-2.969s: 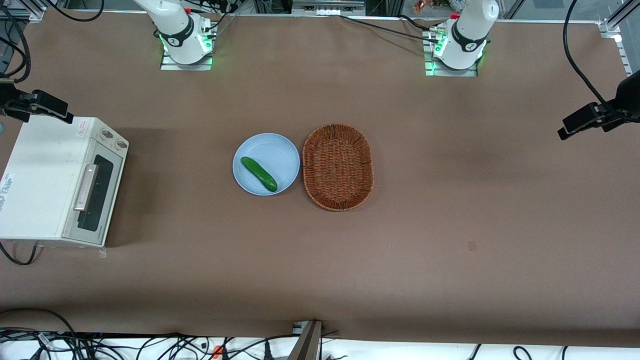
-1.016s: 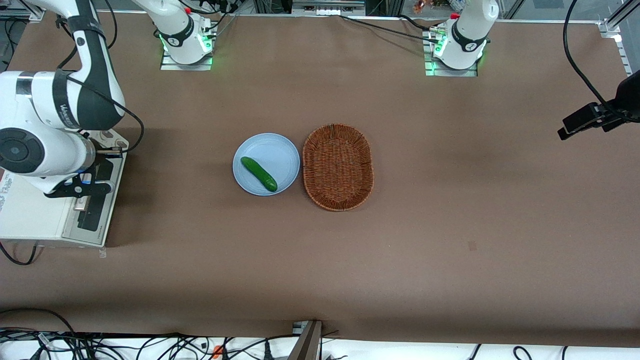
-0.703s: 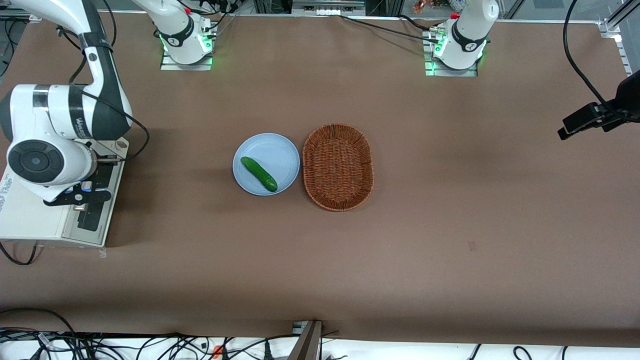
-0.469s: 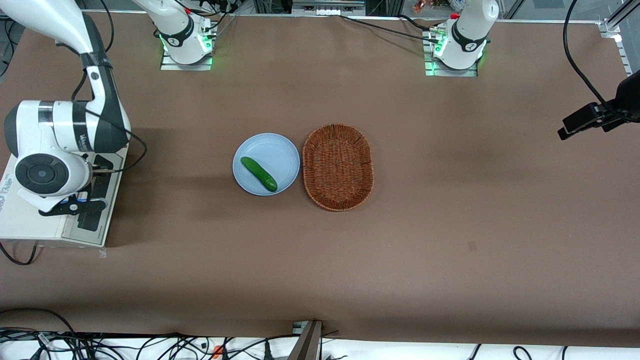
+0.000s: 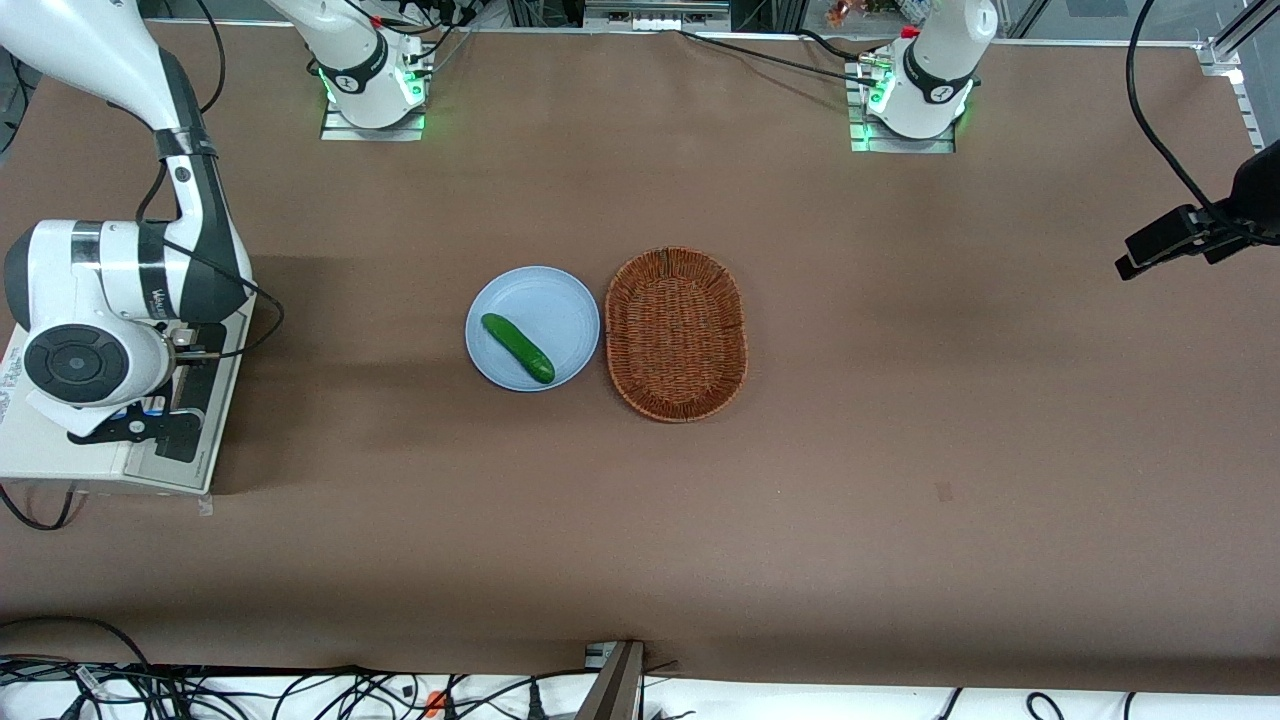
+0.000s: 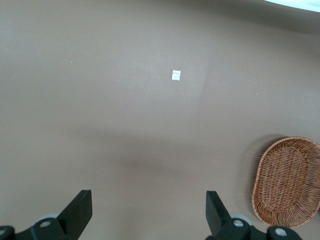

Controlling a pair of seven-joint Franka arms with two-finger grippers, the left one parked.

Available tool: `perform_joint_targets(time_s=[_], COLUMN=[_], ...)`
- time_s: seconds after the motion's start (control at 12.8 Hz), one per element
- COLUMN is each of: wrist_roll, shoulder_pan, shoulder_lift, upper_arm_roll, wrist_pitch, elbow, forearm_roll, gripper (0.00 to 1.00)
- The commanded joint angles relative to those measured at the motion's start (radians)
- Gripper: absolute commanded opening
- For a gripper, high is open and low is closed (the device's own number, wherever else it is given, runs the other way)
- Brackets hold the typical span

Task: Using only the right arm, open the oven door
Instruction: 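Lower the open right gripper onto the silver door handle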

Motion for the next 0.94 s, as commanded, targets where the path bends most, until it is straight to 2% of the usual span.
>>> perform_joint_targets(time_s=[0.0,0.47,0.86], wrist_roll=[0.009,0.012,0.022], shoulder_pan=[0.003,-0.005,-0.002], shoulder_lift=[0.001,0.027,0.050], upper_arm_roll=[0.004,0.005,0.005], wrist_pitch=[-0.012,-0.005,0.002], elbow=[0.008,0.006,0.009], forearm_roll=[0.004,0.014,0.071], gripper=[0.00,0.00,0.00])
